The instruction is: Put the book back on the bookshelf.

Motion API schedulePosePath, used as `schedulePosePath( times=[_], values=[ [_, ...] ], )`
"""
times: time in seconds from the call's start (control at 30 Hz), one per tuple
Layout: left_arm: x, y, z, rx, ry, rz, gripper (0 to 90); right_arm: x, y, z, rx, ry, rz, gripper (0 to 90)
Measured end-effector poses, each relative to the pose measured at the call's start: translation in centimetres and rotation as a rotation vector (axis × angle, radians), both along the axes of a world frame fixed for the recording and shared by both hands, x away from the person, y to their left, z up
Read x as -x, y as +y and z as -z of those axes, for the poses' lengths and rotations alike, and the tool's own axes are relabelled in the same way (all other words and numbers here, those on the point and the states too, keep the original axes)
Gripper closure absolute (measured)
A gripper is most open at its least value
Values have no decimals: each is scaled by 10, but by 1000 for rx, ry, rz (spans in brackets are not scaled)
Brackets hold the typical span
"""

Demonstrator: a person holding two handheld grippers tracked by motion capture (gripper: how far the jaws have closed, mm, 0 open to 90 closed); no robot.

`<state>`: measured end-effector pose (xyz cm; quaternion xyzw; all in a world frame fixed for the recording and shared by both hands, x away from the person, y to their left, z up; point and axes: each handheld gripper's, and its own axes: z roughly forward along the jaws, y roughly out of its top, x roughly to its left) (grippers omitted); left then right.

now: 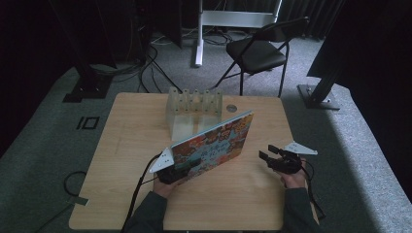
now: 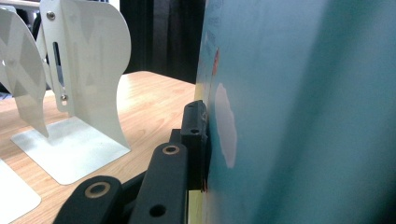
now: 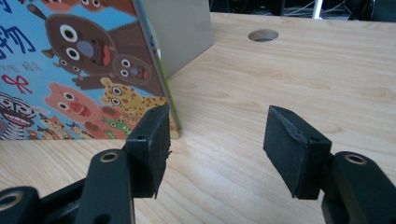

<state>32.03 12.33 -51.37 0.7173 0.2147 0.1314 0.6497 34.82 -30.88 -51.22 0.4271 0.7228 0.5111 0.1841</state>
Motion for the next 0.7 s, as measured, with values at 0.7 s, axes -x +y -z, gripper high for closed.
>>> schedulePosePath(
  times=[0.7],
  values=[
    [1, -6, 6, -19, -9, -11, 778, 0, -4, 18, 55, 73, 23, 399]
  ],
)
